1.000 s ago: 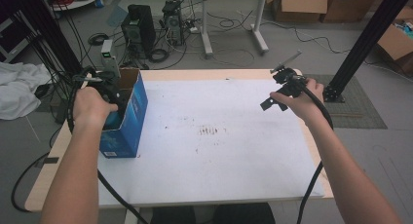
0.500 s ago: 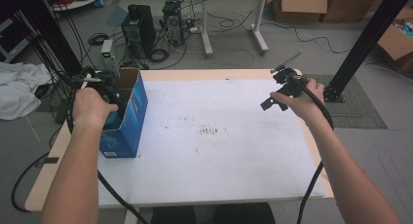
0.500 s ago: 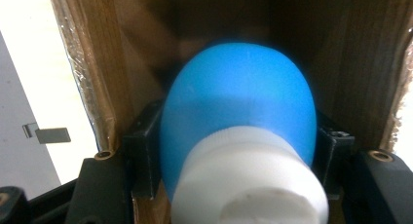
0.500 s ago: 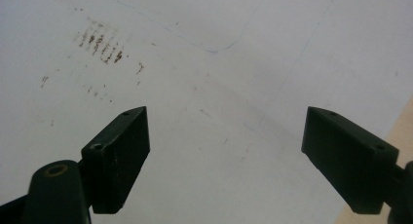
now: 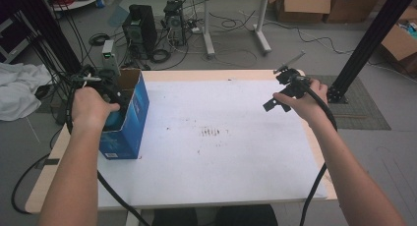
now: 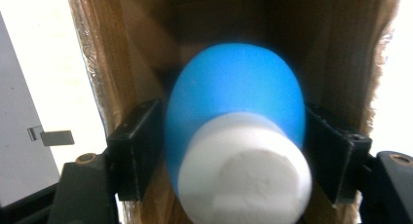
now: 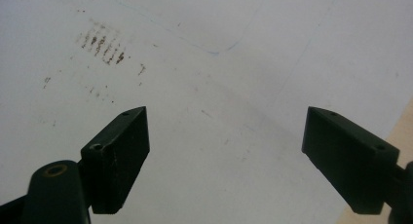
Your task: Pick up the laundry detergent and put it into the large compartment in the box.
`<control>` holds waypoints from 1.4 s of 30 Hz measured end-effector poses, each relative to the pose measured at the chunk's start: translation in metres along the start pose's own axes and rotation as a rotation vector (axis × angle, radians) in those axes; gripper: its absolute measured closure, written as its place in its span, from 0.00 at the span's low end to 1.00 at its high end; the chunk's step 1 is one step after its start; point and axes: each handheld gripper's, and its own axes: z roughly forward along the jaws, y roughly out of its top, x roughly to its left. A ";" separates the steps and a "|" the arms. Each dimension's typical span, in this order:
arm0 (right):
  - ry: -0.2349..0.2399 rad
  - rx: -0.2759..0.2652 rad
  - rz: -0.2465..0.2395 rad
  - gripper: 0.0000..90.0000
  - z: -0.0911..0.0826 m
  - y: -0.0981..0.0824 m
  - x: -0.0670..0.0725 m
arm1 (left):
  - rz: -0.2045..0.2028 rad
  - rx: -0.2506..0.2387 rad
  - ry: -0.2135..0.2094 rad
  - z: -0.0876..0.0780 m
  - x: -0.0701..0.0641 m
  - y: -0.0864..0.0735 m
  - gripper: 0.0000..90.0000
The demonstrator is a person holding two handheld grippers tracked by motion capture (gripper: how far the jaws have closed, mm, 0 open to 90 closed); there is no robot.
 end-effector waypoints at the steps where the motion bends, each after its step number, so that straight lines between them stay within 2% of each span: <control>1: 0.000 0.000 -0.001 0.19 0.000 0.000 0.000 | 0.003 -0.005 0.002 -0.002 -0.001 0.000 0.30; 7: 0.000 -0.001 0.000 0.19 -0.001 0.000 0.000 | 0.026 -0.023 0.020 -0.016 -0.005 -0.002 0.27; 12: 0.002 -0.002 0.004 0.19 -0.002 -0.001 -0.001 | 0.046 -0.058 0.024 -0.031 -0.007 -0.003 0.24; 17: -0.002 -0.001 0.004 0.19 -0.003 -0.001 -0.002 | 0.093 -0.094 0.023 -0.050 -0.014 -0.006 0.22; 23: -0.006 -0.002 0.013 0.19 -0.005 0.000 -0.003 | 0.178 -0.148 0.003 -0.067 -0.036 -0.007 0.20; 31: -0.015 0.001 0.016 0.19 -0.010 0.003 -0.003 | 0.324 -0.194 -0.021 -0.079 -0.072 -0.007 0.19; 39: -0.022 0.002 0.016 0.19 -0.014 0.006 -0.003 | 0.424 -0.210 -0.055 -0.078 -0.108 -0.009 0.18; 42: -0.024 0.006 0.019 0.19 -0.013 0.006 -0.003 | 0.463 -0.207 -0.086 -0.073 -0.121 -0.009 0.18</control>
